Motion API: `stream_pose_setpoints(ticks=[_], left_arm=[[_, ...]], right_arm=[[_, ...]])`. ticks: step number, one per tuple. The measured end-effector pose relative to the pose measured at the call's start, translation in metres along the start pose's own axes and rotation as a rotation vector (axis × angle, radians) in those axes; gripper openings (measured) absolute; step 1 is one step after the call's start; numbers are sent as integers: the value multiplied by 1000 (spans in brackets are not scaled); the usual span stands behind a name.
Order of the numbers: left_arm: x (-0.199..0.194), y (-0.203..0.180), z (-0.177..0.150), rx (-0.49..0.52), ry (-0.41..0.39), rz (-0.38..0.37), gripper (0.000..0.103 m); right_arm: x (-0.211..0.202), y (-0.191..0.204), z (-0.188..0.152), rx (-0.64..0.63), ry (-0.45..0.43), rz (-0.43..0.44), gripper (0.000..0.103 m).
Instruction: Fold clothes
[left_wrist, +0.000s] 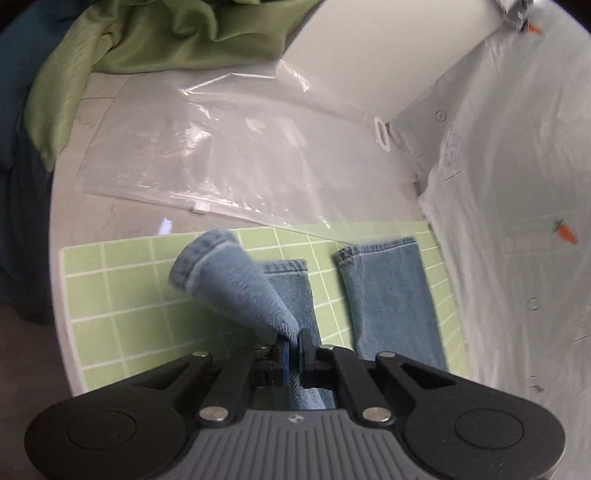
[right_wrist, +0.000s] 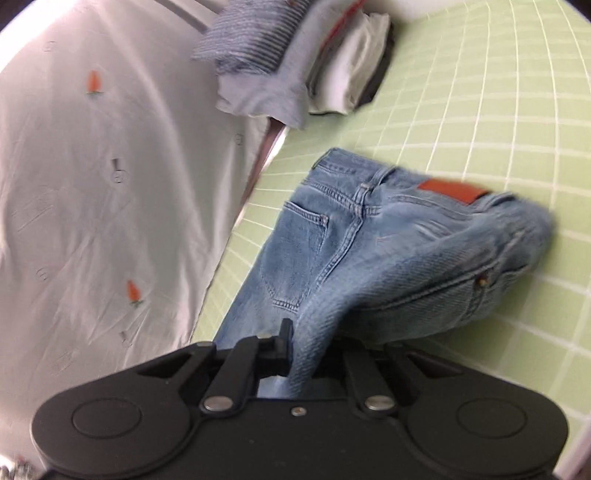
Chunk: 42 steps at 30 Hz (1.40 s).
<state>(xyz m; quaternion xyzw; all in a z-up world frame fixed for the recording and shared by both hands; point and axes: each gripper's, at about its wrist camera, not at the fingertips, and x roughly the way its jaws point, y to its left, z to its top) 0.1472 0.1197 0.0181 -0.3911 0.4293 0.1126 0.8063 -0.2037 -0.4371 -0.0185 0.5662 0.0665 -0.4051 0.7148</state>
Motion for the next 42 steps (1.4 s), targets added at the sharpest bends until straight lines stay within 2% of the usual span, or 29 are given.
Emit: stream_pose_setpoints(ticks=[3,6,9,10,11,13,14,16,18,22,26,29,32,33,34,35,36,37,38,39,42], left_arm=[[25,-60,8,95,-25,-25,4],[66,-153,24,243,-42,-110,5],[116,-249,27,406,-59,-122,18],[125,-259,23,438,-56,-110,31],[128,-255,16,453,-49,-88,40],[135,-246,3,484,-35,-46,84],[138,-242,-4,499,-28,-24,90],[144,-233,-18,530,-14,19,92],[151,-224,-31,560,1,62,92],[165,-174,-47,494,77,151,92],[173,-161,-49,469,78,159,92],[178,-155,-50,454,73,158,90],[186,-157,-49,451,53,168,80],[188,-160,-49,456,41,184,70],[190,-163,-49,466,27,205,56],[192,-165,-49,476,14,225,45],[194,-165,-48,484,10,234,12],[194,-163,-46,478,13,227,13],[194,-159,-43,463,18,213,12],[192,-155,-42,458,30,197,4],[176,-137,-41,456,83,148,3]], right_arm=[[27,30,17,-65,-6,-19,7],[76,70,50,-189,20,-39,8],[148,109,86,-285,42,-65,14],[168,118,94,-292,45,-89,30],[181,128,96,-287,59,-115,56],[190,141,92,-297,59,-127,73],[185,142,84,-329,32,-120,79],[174,133,66,-389,14,-150,83],[160,111,50,-381,21,-215,83],[137,63,35,-245,35,-300,83],[135,33,38,-122,25,-337,85],[143,24,41,-73,22,-336,85],[157,22,46,-59,5,-350,87],[163,21,48,-58,-2,-358,87],[168,21,50,-57,-9,-365,86],[173,21,52,-56,-19,-371,77],[174,20,55,-56,-36,-374,63],[177,16,60,-41,-29,-370,36],[176,11,66,-12,-22,-342,31],[174,9,73,6,-20,-324,29],[148,24,101,-121,-59,-270,23]])
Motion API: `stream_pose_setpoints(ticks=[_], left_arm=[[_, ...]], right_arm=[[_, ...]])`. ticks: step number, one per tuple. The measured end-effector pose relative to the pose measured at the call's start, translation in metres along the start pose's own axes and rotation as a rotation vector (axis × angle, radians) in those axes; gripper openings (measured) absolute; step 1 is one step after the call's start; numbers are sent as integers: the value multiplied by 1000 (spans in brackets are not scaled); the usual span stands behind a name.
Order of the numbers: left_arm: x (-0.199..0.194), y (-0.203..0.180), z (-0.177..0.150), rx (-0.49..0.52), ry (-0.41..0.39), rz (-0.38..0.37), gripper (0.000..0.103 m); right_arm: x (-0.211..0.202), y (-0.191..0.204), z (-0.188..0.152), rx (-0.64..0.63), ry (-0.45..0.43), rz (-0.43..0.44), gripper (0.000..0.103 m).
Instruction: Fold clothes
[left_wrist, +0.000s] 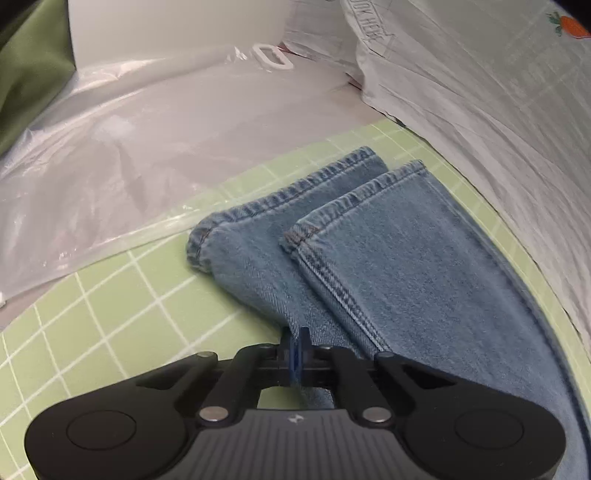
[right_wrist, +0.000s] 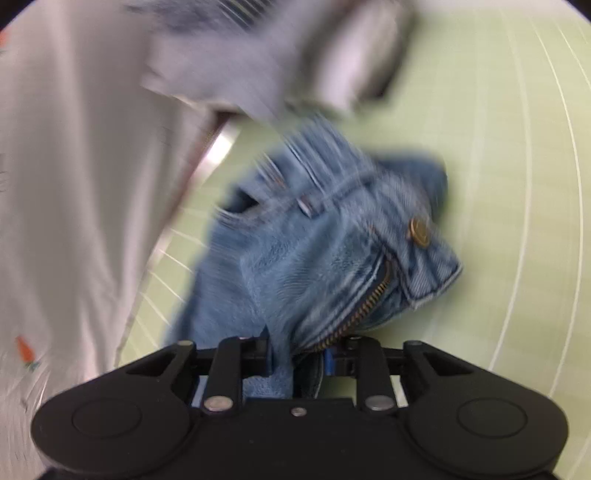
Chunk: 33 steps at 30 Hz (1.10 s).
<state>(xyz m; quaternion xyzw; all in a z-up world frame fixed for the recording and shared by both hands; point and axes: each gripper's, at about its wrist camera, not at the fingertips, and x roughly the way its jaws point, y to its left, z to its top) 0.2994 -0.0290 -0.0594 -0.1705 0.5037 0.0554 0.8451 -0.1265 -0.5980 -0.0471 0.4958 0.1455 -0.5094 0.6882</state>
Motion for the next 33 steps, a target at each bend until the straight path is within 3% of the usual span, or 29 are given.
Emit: stream_pose_setpoints(ticks=[3,6,9,11,16,20,23,26,28,29,33], left_arm=[[-19,32,-38,38,47,-16,3],[-30,53,-82,84,50,2,4],[-38,69,-99,25,46,20,15],[-44,76,-100,-6,26,10,17],[-55,70,-93,14,-37,-24,17],[-63,64,-87,36,-89,-52,18],[-66,60,-83,62,-117,-59,32],[-72,60,-78,77,-145,-45,42],[-75,60,-74,87,-163,-36,60],[-76,60,-72,89,-172,-38,64],[-71,61,-67,116,-171,-63,67]], right_arm=[[-28,-11,25,-40,-71,8,21],[-17,-30,32,-119,-28,-150,26],[-5,-33,17,-252,41,-258,37],[-11,-21,-2,-325,38,-260,59],[-27,8,-46,-457,13,-251,79],[-37,30,-71,-554,-16,-226,82],[-48,46,-91,-677,-31,-199,91],[-53,56,-109,-781,-38,-200,92],[-56,56,-116,-779,-21,-192,92],[-57,56,-119,-776,-12,-188,92],[-56,48,-136,-772,41,-203,92]])
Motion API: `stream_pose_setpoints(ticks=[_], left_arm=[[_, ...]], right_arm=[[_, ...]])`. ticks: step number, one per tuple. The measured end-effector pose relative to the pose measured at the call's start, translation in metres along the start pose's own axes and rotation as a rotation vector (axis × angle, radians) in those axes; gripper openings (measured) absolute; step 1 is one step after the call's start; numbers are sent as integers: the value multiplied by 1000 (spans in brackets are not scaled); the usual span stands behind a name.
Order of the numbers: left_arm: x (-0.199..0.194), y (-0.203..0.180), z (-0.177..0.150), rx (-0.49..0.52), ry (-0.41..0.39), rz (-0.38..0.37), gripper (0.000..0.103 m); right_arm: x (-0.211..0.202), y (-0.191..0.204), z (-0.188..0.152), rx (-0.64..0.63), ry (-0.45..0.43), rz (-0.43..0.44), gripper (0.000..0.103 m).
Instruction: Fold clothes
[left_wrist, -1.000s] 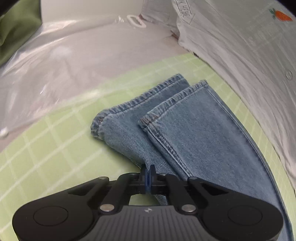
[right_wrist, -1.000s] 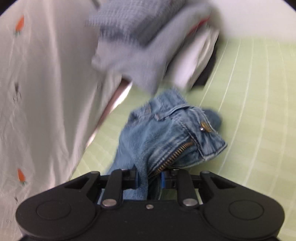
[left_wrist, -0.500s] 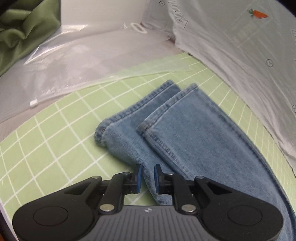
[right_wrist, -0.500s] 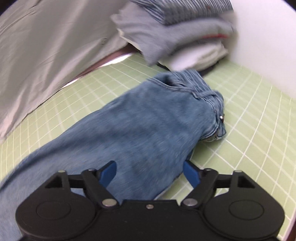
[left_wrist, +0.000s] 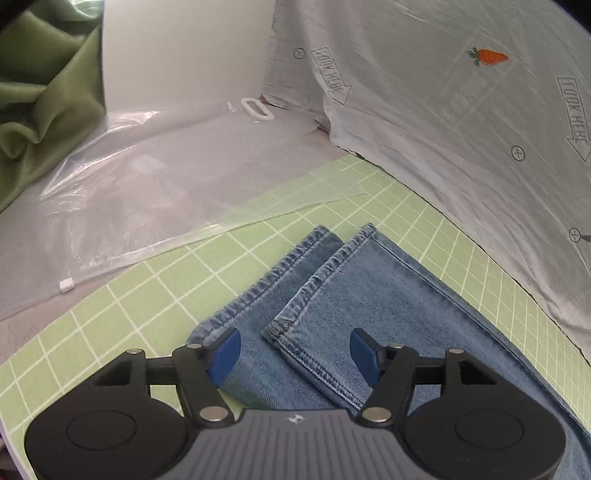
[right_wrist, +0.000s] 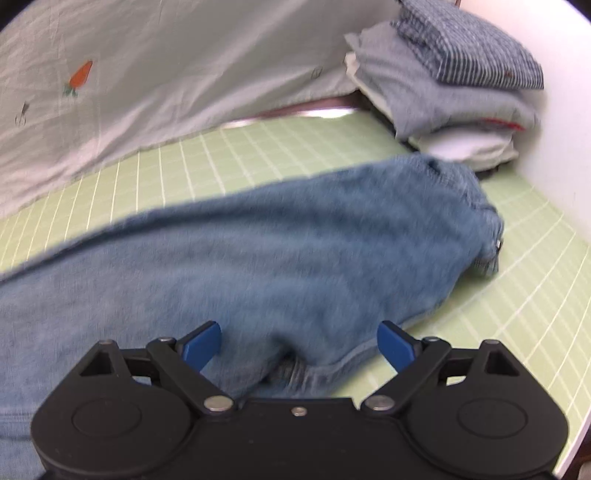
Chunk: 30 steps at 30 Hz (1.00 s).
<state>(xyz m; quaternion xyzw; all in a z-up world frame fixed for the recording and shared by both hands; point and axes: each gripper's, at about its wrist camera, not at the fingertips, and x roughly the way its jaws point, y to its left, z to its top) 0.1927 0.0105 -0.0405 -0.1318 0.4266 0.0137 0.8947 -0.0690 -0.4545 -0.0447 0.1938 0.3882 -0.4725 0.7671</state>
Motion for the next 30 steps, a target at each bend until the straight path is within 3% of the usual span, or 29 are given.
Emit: stream_pose_setpoints(ticks=[7,15,17,19,23,26,30], left_arm=[[30,1,-6,10,94,-28,66],[60,-6,4,-5,94,19,63],[58,-7,6,9,88,25,58],[57,-8,7,23,82,31,40],[53,-11,10,51,71,43,14],[51,-13,12,72,62,51,14],[10,-26,20,101,-47,42,14]], right_arm=[[2,8,-24,-23,67,0,92],[8,12,-23,-39,92,8,92],[9,13,-22,-42,94,7,92],[10,13,-22,-39,96,7,93],[10,8,-24,-6,104,12,93],[11,5,-24,9,102,15,93],[10,3,-24,1,87,14,93]])
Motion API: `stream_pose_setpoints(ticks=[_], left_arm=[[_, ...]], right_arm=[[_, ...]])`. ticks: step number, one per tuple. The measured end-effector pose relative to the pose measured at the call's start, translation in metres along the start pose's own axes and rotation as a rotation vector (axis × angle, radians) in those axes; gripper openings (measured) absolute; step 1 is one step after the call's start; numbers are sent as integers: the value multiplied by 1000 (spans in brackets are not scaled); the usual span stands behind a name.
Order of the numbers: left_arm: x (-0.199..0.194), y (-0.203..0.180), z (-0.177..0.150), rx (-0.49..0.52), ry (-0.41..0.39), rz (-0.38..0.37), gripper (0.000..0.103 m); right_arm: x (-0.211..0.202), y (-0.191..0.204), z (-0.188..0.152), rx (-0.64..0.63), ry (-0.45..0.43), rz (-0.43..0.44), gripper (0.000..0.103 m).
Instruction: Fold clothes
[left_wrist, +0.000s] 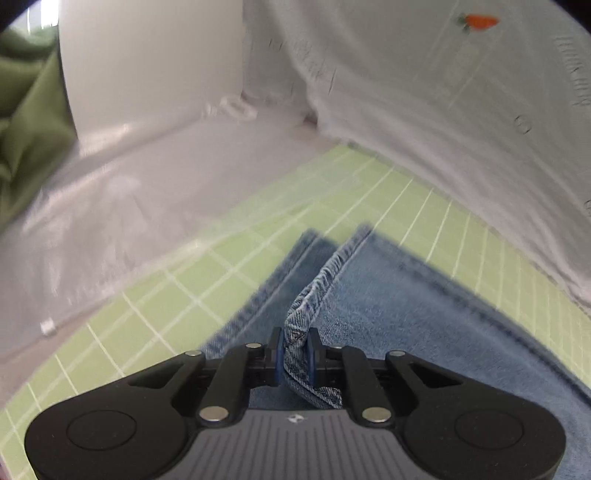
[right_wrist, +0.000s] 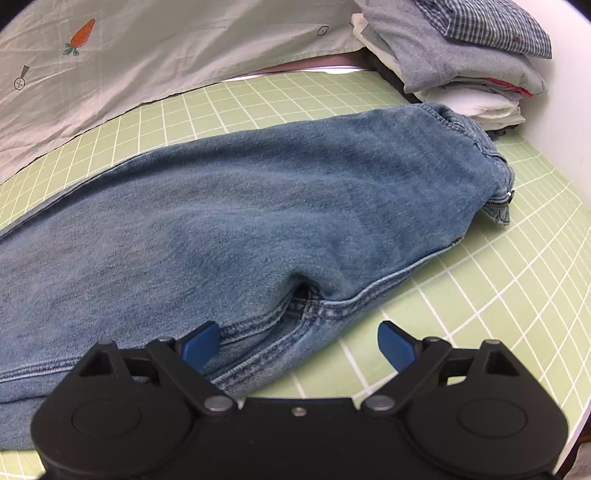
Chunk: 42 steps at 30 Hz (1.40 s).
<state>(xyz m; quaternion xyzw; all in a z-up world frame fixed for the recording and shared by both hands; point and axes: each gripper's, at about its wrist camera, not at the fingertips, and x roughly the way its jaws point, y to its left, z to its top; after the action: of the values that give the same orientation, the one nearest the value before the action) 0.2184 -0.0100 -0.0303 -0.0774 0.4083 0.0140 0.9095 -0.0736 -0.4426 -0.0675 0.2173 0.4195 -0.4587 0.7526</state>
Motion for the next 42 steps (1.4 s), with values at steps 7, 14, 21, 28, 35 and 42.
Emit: stream_pose_setpoints(ticks=[7,14,21,28,35,42], left_arm=[[-41,19,-2,-99,-57,32,13],[16,49,-45,-134,111,81,14],[17,43,-36,-142,87,67,15],[18,41,-38,-135,95,72,15],[19,45,-43,-149,110,71,16],[25,43,-46,-153,134,87,17]], right_arm=[[0,-16,-1,23,2,-8,93],[-2,-25,-4,4,-2,-11,93],[-4,-10,-14,-118,-7,-3,93],[-9,31,-24,-399,-63,-15,93],[-23,36,-1,-349,-251,-46,93],[4,49,-3,-494,-179,-62,94]])
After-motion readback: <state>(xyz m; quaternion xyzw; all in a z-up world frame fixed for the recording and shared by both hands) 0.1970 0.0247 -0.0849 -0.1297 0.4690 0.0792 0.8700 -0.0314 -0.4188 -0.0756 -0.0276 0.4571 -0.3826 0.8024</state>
